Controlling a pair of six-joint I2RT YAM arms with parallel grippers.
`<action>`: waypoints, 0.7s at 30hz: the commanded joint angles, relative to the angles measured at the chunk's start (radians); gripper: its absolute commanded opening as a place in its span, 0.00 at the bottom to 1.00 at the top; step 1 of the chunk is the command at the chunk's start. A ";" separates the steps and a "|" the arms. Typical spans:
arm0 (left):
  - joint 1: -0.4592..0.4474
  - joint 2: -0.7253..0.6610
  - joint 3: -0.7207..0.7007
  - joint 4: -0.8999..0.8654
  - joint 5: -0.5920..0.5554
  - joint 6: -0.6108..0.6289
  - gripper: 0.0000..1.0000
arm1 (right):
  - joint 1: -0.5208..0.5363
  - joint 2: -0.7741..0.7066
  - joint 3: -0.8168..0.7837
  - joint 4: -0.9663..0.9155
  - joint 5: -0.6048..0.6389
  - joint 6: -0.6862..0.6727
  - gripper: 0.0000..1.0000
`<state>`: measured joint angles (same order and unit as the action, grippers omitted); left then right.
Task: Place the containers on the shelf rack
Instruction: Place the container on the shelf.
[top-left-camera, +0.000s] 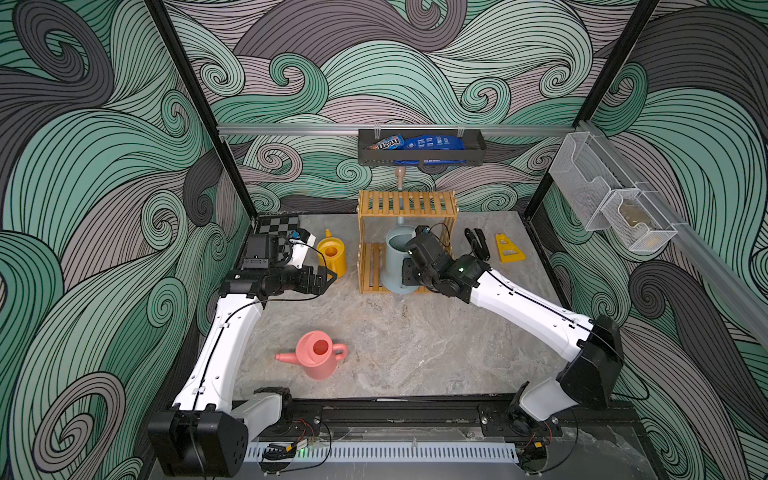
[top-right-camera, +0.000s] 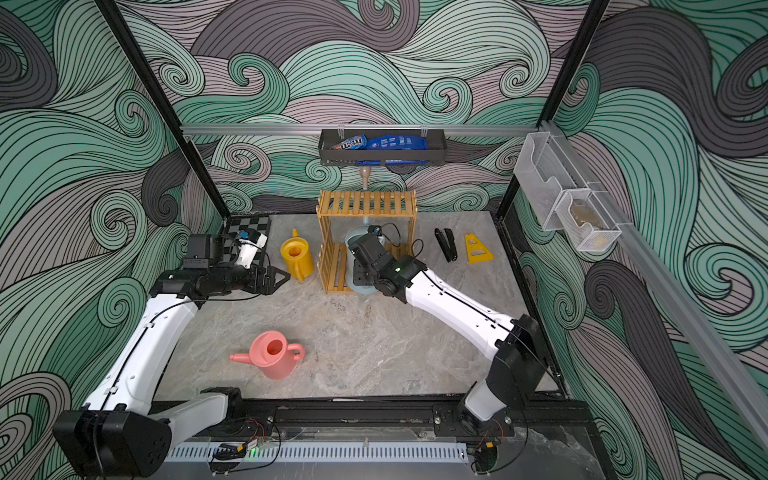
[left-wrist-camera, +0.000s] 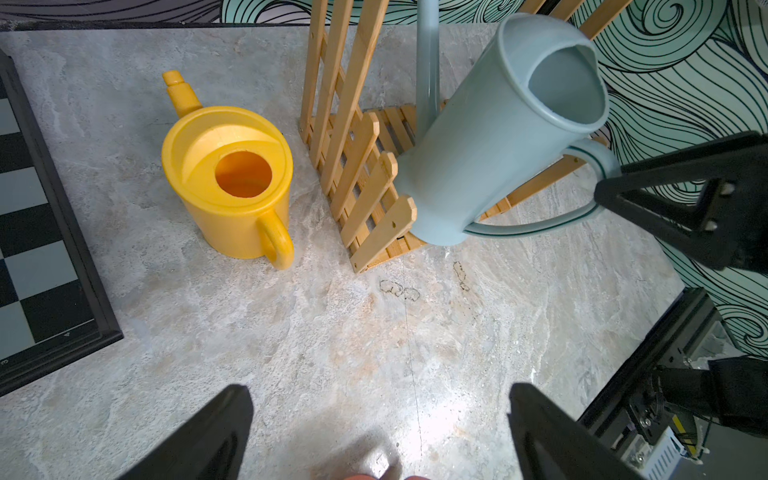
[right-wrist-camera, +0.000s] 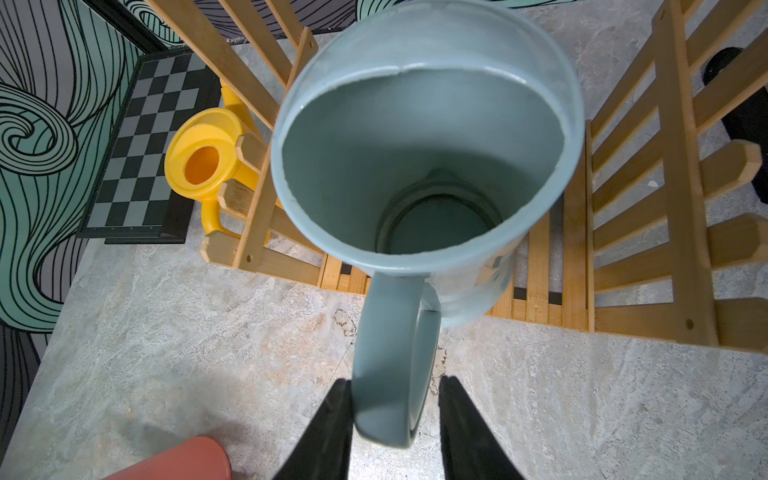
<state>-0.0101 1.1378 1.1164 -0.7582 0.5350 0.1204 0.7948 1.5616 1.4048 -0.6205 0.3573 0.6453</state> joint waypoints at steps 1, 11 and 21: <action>-0.007 0.001 0.018 -0.011 0.006 0.005 0.99 | -0.007 -0.006 -0.003 0.022 -0.009 0.004 0.36; -0.007 0.005 0.017 -0.006 -0.026 0.005 0.99 | -0.011 0.011 0.047 -0.008 -0.019 0.010 0.35; -0.010 0.012 0.113 -0.153 -0.143 0.153 0.99 | -0.011 -0.134 0.005 -0.016 -0.043 -0.023 0.53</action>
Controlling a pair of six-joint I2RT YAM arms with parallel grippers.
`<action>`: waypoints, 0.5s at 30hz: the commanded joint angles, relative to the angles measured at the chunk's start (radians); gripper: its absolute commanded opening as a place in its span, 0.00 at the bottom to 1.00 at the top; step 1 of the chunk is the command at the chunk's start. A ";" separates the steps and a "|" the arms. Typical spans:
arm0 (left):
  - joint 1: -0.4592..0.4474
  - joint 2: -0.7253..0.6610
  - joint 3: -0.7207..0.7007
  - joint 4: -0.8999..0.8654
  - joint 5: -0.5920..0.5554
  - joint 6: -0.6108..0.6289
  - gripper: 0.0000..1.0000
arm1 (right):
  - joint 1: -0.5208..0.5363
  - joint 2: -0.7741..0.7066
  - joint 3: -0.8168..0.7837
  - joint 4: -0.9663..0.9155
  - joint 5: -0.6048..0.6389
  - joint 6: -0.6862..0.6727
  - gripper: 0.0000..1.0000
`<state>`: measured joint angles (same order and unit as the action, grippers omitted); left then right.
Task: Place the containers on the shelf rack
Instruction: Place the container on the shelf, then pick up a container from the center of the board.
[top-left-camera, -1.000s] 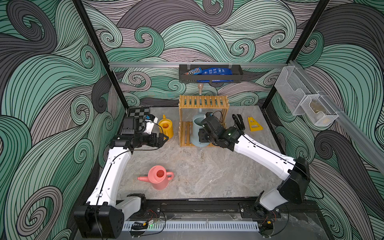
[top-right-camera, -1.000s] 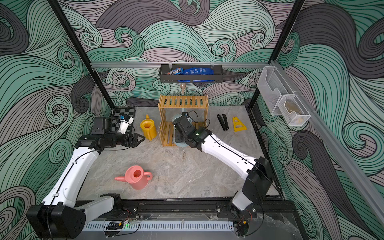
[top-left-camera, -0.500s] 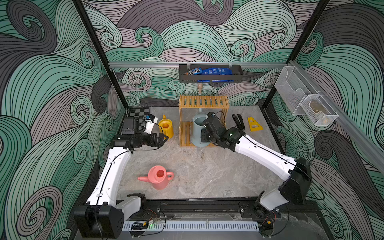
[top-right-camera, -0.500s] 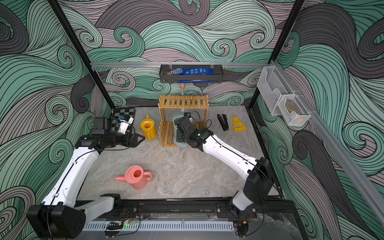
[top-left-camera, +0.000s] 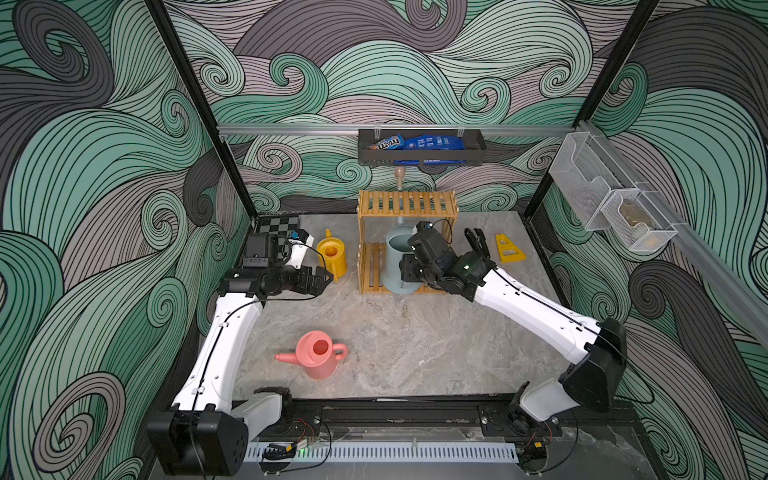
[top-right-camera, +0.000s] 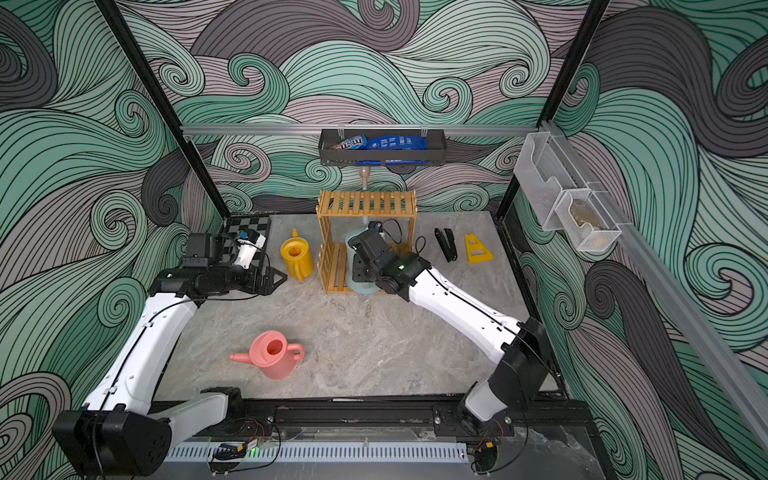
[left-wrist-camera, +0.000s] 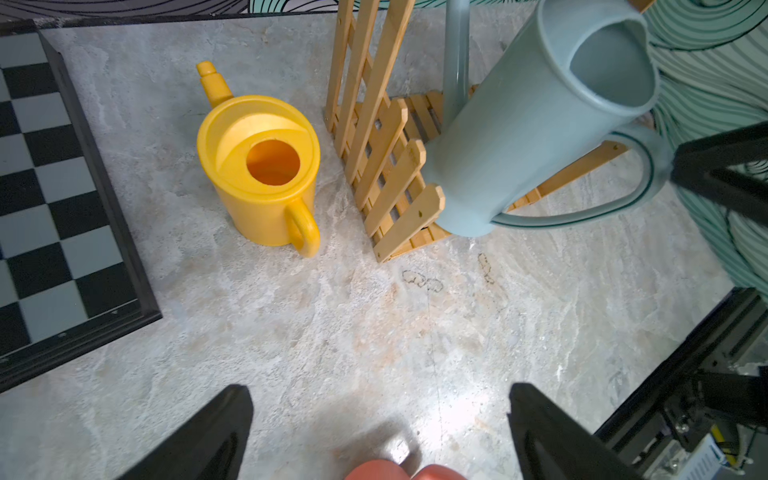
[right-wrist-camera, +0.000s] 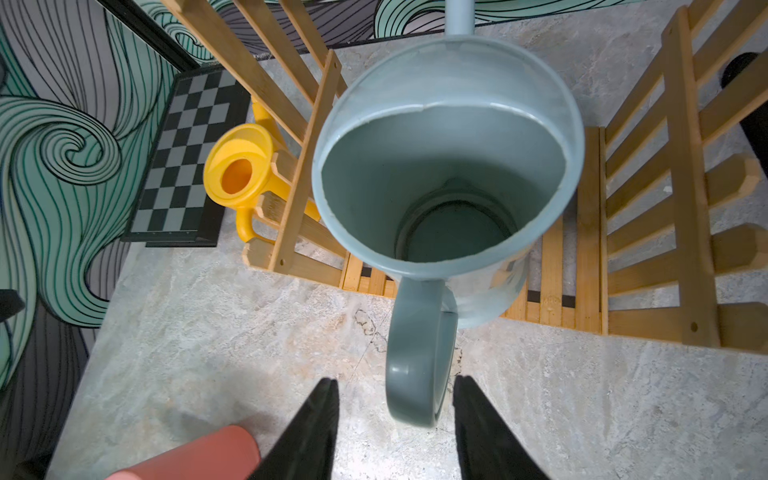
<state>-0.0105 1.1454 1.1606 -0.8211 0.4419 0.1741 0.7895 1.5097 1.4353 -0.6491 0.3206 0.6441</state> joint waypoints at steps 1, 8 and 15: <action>-0.013 0.005 0.087 -0.124 -0.053 0.137 0.99 | -0.006 -0.119 -0.064 0.043 -0.008 -0.040 0.56; -0.049 -0.005 0.116 -0.417 0.016 0.515 0.99 | -0.030 -0.359 -0.267 0.183 0.000 -0.166 0.86; -0.083 -0.057 0.056 -0.560 -0.049 0.654 0.99 | -0.149 -0.518 -0.399 0.213 -0.053 -0.300 0.97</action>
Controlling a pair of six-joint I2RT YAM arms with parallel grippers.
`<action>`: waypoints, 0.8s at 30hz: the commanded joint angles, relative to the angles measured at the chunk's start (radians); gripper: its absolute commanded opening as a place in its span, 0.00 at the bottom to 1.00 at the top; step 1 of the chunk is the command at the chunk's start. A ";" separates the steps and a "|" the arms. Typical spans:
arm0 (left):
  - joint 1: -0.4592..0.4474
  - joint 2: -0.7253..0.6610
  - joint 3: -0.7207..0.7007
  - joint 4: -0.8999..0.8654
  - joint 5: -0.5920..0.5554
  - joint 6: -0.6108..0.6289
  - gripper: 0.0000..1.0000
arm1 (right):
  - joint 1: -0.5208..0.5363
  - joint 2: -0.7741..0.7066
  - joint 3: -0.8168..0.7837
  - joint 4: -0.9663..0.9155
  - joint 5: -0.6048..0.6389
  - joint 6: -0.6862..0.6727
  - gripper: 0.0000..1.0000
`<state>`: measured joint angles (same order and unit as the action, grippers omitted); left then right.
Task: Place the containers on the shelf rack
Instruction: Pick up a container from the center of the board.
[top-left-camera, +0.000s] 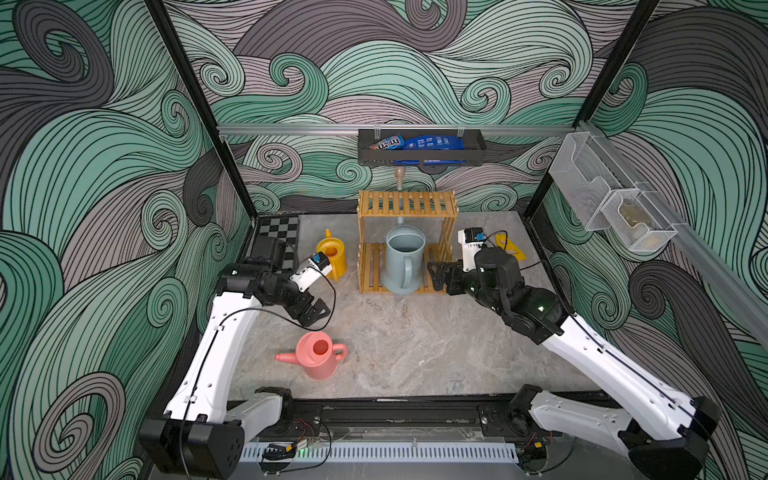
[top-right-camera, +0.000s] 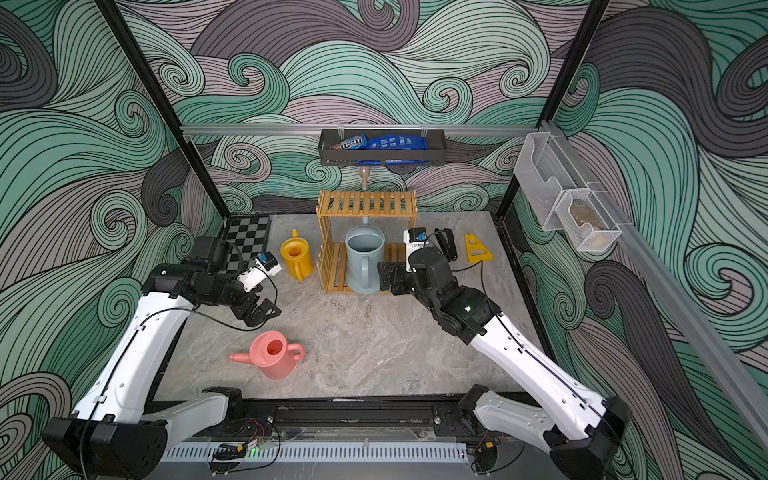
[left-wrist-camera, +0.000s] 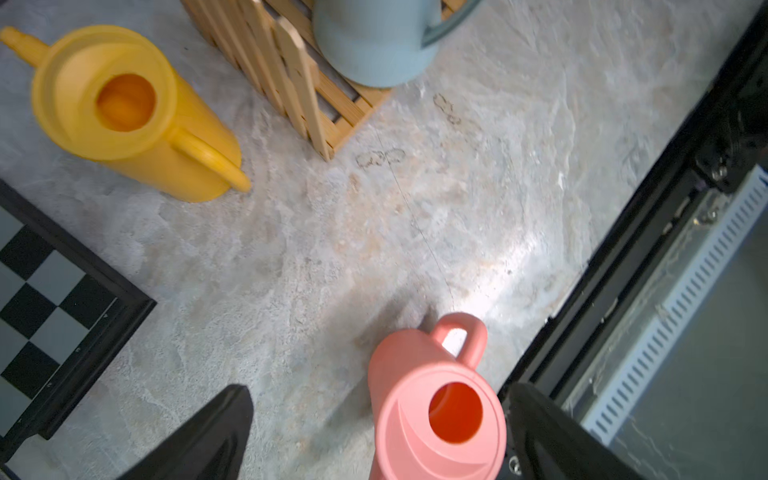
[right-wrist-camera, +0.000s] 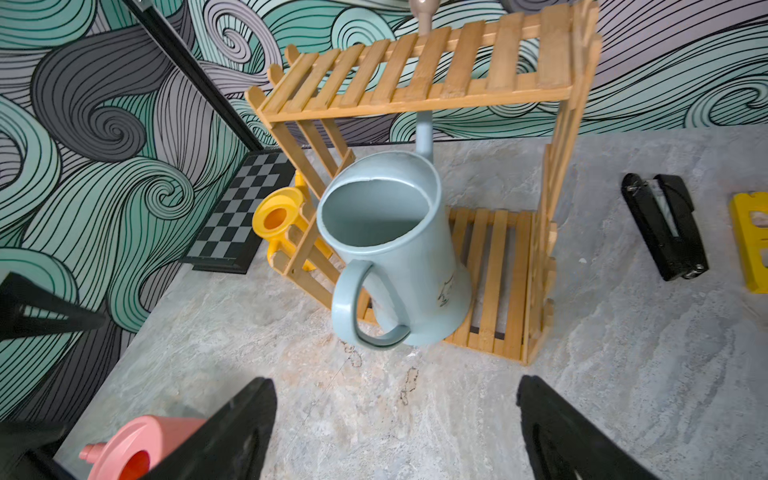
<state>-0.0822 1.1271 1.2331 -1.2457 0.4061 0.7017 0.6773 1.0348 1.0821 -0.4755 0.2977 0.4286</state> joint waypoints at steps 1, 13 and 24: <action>-0.016 -0.047 -0.025 -0.151 -0.018 0.141 0.99 | -0.054 -0.060 -0.065 0.048 -0.046 -0.104 0.99; -0.055 -0.207 -0.163 -0.254 -0.186 0.357 0.99 | -0.144 -0.144 -0.150 0.088 -0.116 -0.216 0.99; -0.085 -0.190 -0.286 -0.179 -0.329 0.411 0.99 | -0.145 -0.187 -0.219 0.144 -0.136 -0.254 0.99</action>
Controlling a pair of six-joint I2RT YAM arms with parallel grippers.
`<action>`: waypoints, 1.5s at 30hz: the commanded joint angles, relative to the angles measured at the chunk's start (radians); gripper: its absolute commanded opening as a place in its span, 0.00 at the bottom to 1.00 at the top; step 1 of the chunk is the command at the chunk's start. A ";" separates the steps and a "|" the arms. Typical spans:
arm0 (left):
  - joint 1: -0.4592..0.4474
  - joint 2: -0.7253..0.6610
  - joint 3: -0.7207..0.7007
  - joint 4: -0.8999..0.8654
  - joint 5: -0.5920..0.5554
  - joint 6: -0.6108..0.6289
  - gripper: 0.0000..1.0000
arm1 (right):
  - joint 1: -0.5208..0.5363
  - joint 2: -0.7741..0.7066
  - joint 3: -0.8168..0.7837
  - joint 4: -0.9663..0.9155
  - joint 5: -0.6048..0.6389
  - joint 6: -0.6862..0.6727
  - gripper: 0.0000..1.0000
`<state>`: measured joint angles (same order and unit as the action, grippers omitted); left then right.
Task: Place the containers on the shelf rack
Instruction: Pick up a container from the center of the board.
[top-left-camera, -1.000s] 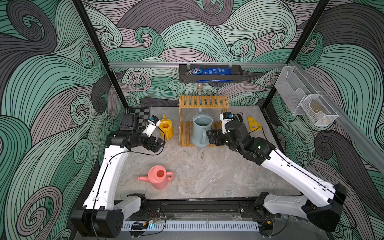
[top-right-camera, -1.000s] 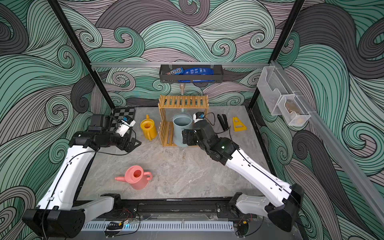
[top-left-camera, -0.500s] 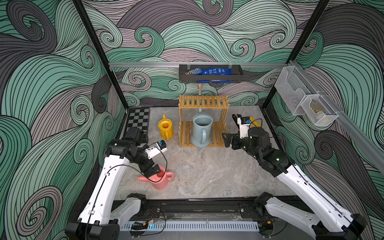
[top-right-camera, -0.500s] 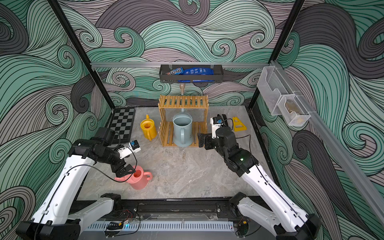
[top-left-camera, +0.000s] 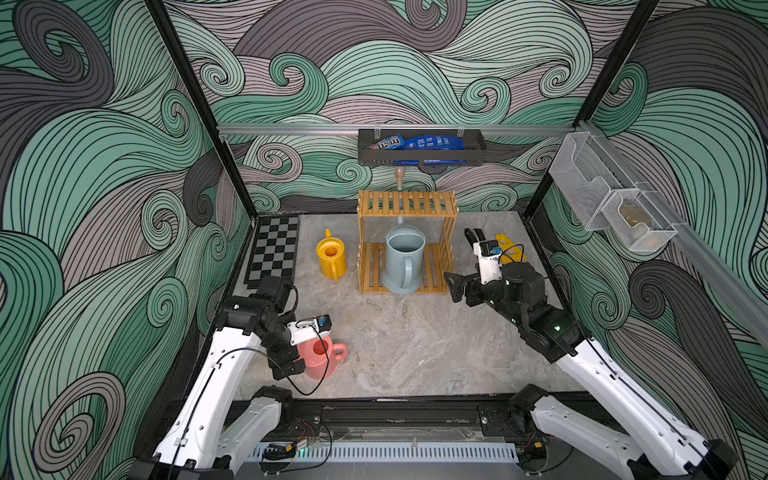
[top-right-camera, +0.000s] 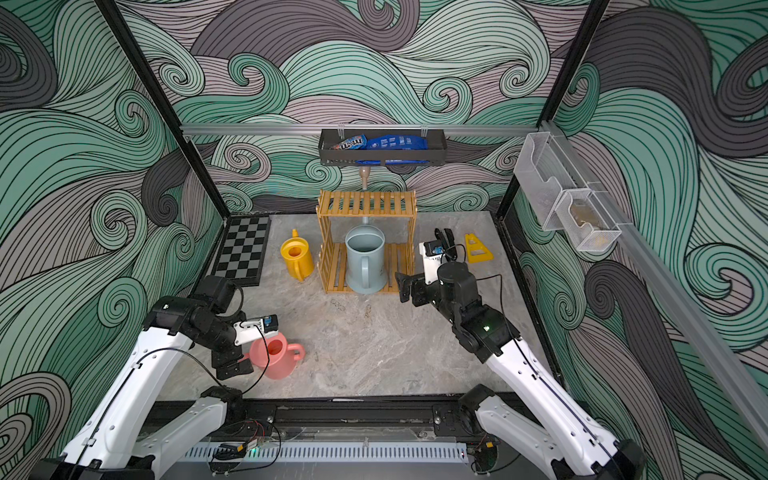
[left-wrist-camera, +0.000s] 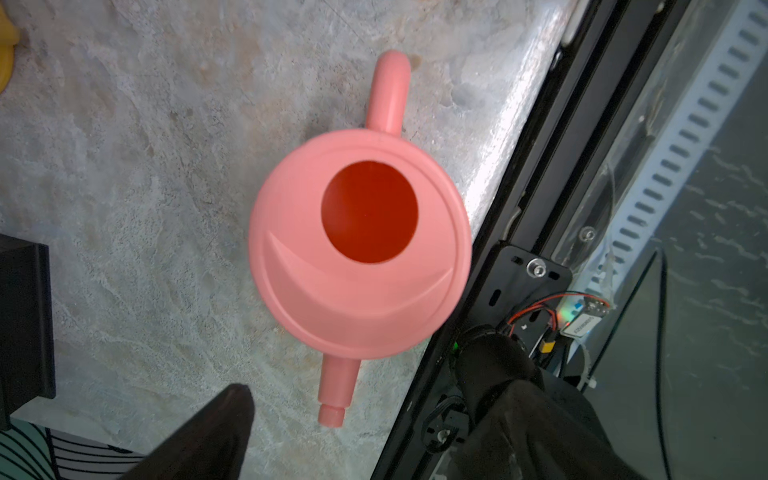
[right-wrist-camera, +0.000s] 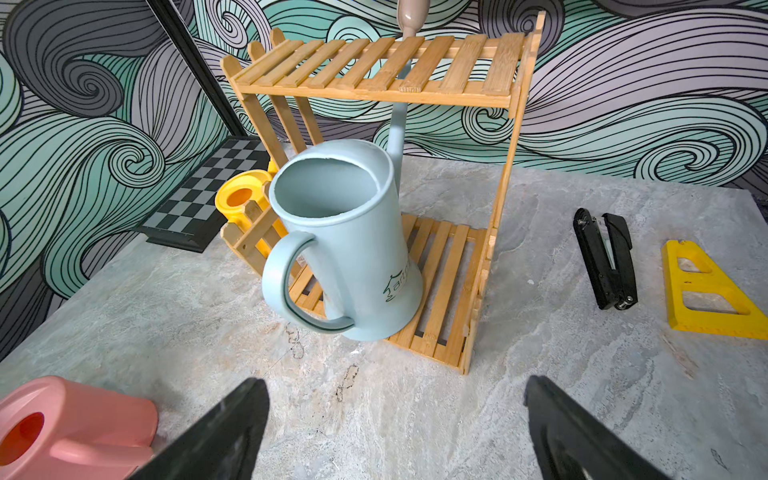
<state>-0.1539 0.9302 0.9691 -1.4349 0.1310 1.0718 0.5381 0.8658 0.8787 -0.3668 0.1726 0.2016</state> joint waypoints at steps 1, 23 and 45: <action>-0.015 0.012 -0.030 0.027 -0.065 0.036 0.99 | -0.006 -0.020 -0.015 0.037 -0.011 -0.031 0.99; -0.102 0.087 -0.130 0.326 0.045 0.037 0.99 | -0.006 -0.123 -0.167 0.134 -0.049 -0.123 0.99; -0.293 0.272 -0.056 0.544 0.056 0.060 0.88 | -0.006 -0.193 -0.231 0.117 -0.118 -0.160 0.99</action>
<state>-0.4232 1.1938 0.8684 -0.9375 0.1654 1.1263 0.5377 0.6914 0.6617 -0.2573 0.0990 0.0616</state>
